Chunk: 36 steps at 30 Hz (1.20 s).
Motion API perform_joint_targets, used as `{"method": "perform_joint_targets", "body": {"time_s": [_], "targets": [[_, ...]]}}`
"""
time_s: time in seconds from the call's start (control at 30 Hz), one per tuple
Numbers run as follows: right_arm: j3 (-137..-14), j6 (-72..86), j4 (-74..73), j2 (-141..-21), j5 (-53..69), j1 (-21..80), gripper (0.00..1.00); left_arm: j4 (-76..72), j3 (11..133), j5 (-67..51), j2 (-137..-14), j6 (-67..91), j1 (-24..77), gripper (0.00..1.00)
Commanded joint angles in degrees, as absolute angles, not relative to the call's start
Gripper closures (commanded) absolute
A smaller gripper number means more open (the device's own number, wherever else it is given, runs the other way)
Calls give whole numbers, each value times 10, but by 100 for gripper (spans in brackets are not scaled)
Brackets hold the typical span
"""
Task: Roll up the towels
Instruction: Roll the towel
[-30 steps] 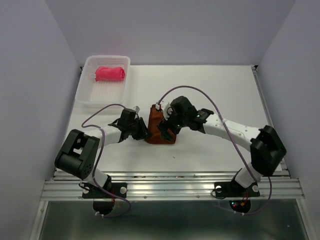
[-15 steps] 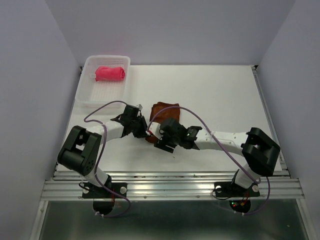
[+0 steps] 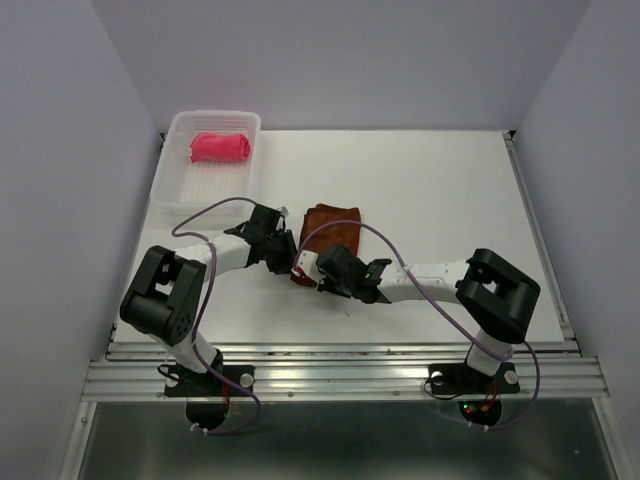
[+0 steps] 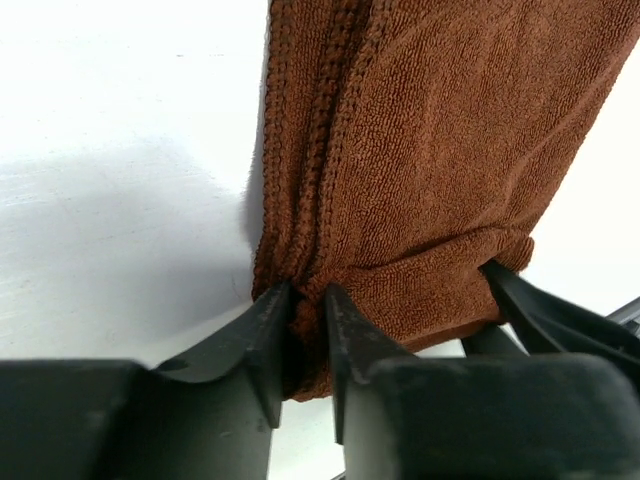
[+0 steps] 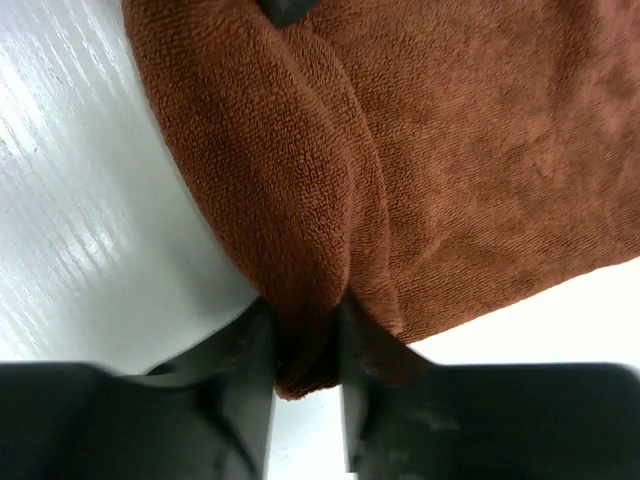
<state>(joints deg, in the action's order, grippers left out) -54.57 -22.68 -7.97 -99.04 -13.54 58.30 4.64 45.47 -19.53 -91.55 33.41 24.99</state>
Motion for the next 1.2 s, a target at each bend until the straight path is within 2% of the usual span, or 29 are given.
{"method": "perform_joint_targets", "body": {"time_s": [0.0,0.03,0.07,0.1,0.13,0.3,0.4,0.53,0.73,1.07,1.17], "targets": [[-544,-181,-74,-998,-121,584,78,76,475,-199,-902,320,243,62],[-548,-169,-76,-993,-110,584,80,79,473,-198,-890,324,237,49],[-551,-155,-88,-983,-99,584,81,82,471,-194,-882,327,234,41],[-555,-120,-94,-977,-73,584,81,83,468,-190,-875,331,230,28],[-559,-103,-103,-974,-56,584,82,85,467,-188,-868,334,225,22],[-598,-7,-175,-974,75,557,85,91,455,-180,-813,345,200,7],[-612,44,-192,-976,140,534,87,94,450,-176,-791,345,194,4],[-634,132,-197,-987,318,469,88,90,435,-178,-773,342,188,1],[-642,194,-194,-1041,451,393,91,41,394,-232,-750,343,188,1],[-660,270,-193,-1121,546,322,92,-45,354,-284,-758,359,202,1],[-666,287,-194,-1137,541,308,91,-57,350,-281,-772,361,204,1]]}}
